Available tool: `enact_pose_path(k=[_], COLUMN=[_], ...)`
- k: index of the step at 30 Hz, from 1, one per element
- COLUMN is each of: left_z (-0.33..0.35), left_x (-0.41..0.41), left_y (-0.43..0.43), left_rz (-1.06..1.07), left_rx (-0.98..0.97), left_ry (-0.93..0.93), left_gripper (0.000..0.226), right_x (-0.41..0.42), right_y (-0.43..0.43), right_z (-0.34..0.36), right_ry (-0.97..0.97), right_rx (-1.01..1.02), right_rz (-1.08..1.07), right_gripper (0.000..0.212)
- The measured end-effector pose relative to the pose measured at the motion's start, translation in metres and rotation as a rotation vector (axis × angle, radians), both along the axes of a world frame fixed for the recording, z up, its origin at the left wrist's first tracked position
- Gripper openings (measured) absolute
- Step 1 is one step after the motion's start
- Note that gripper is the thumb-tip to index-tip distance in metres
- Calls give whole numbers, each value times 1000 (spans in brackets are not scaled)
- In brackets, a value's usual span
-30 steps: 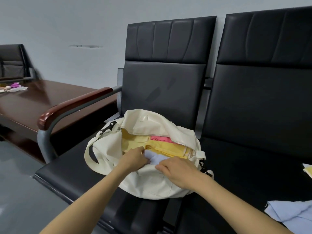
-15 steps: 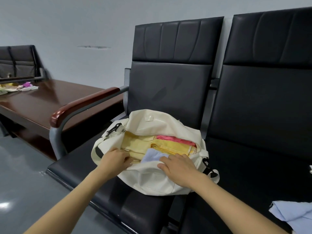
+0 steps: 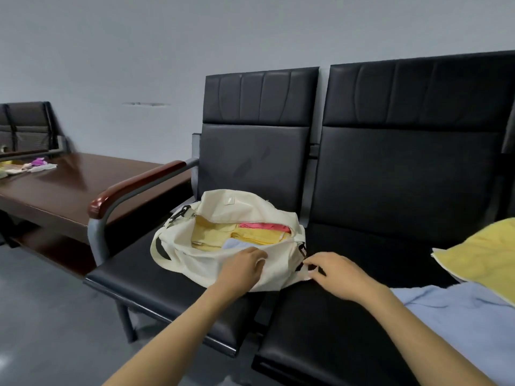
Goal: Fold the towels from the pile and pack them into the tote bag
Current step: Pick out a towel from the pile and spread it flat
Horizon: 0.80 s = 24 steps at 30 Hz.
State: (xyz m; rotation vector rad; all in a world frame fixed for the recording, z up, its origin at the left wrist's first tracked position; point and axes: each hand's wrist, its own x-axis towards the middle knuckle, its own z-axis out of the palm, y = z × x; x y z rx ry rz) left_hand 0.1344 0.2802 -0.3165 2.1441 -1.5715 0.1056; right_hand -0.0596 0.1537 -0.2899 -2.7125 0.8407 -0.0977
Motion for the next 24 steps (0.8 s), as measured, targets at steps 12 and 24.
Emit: enact_pose_path(k=[12,24], left_z=[20,-44], left_x=[-219,-315], left_y=[-125,-169], left_rz=[-422,-445], left_rx=[212,402], left_ry=[85,114], left_gripper=[25,40], right_x=[-265,-322], right_y=[-44,-66], right_z=[-8,-42], right_ry=[-246,-20], right_rx=[19,-60], right_rz=[-670,-792], right_gripper=[35,38])
